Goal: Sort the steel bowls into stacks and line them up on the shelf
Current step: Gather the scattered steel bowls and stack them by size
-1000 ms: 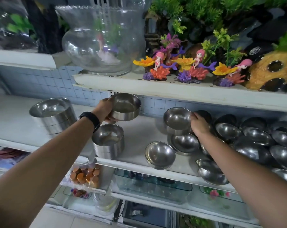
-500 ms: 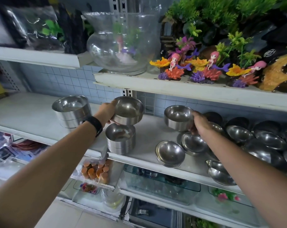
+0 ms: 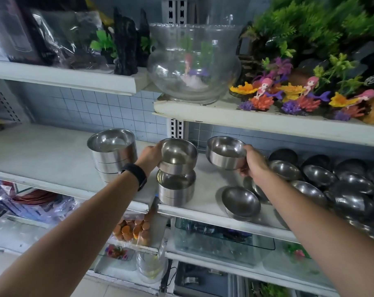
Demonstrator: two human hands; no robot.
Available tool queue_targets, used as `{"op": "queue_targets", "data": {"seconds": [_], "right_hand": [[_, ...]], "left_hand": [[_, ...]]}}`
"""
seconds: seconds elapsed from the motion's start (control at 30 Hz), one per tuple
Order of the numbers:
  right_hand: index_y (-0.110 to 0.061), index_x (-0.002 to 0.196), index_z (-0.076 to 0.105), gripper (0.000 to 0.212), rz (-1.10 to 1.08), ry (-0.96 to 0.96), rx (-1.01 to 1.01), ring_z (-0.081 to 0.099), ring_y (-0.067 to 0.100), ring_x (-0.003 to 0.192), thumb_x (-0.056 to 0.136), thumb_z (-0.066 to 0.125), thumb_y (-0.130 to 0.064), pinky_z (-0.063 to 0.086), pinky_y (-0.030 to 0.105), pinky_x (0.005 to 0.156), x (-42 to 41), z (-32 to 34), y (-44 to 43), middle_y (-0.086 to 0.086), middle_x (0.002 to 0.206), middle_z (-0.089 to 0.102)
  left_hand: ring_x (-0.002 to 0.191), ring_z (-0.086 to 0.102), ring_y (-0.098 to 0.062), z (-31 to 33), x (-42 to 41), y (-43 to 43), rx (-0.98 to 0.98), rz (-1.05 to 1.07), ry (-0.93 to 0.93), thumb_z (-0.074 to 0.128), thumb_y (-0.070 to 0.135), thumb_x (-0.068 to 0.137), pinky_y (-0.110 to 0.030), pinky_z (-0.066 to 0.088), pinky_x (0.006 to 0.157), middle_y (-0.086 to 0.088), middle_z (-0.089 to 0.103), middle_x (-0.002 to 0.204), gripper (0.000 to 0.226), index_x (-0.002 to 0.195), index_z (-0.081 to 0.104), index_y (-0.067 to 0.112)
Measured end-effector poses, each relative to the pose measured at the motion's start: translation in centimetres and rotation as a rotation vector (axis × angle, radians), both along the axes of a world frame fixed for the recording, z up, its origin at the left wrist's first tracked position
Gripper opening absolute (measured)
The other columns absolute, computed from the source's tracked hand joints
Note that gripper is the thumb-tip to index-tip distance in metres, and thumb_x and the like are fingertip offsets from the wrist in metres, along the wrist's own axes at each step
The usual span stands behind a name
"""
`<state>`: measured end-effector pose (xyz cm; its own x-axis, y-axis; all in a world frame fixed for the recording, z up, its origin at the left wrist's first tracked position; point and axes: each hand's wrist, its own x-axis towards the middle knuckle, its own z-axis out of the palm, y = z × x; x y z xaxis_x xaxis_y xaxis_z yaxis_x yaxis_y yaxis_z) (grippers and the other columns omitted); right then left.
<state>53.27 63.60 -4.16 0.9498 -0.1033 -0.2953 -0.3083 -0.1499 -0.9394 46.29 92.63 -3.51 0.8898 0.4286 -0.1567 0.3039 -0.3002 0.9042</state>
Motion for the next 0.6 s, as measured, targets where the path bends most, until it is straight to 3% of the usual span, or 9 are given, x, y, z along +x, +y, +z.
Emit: {"op": "queue_targets", "data": {"seconds": [0.1,0.17,0.27,0.47,0.6], "right_hand": [[-0.016,0.093,0.059,0.027,-0.019,-0.022,0.024,0.052,0.023,0.051,0.102,0.043,-0.036,0.040,0.029,0.048,-0.5,0.5,1.2,0.015,0.075,0.058],[-0.015,0.097,0.061,0.028,-0.029,-0.038,0.040,0.052,0.022,0.050,0.101,0.043,-0.036,0.039,0.028,0.046,-0.8,0.7,1.9,0.016,0.077,0.059],[-0.015,0.093,0.061,0.028,-0.034,-0.049,0.045,0.051,0.023,0.050,0.101,0.042,-0.034,0.037,0.029,0.045,-1.0,1.0,2.9,0.016,0.078,0.059],[-0.015,0.095,0.061,0.033,0.027,-0.070,0.005,0.050,0.022,0.053,0.101,0.039,-0.039,0.036,0.029,0.047,-1.7,1.0,5.6,0.013,0.075,0.058],[-0.012,0.092,0.063,0.034,0.057,-0.107,-0.032,0.051,0.022,0.052,0.099,0.040,-0.036,0.036,0.030,0.047,-2.5,0.7,7.5,0.012,0.065,0.056]], "left_hand": [[0.091,0.065,-0.031,-1.3,-0.1,0.7,0.023,-0.018,0.010,0.037,0.042,0.104,-0.037,0.050,0.085,-0.022,0.070,0.095,0.058,0.096,0.068,-0.006],[0.089,0.064,-0.030,-2.0,-0.1,1.0,0.045,-0.047,0.027,0.034,0.039,0.105,-0.036,0.051,0.082,-0.022,0.069,0.096,0.056,0.101,0.067,-0.006],[0.072,0.056,-0.019,-2.9,-0.4,1.4,0.093,-0.080,0.051,0.031,0.039,0.106,-0.028,0.043,0.065,-0.012,0.064,0.081,0.054,0.097,0.065,-0.001],[0.080,0.059,-0.027,-4.0,-1.1,1.3,0.082,-0.092,0.071,0.036,0.052,0.101,-0.033,0.044,0.071,-0.008,0.063,0.079,0.054,0.083,0.065,0.010],[0.094,0.066,-0.028,-4.6,-1.4,1.2,-0.047,-0.076,0.067,0.043,0.061,0.092,-0.035,0.052,0.087,-0.009,0.072,0.095,0.060,0.097,0.072,0.009]]}}
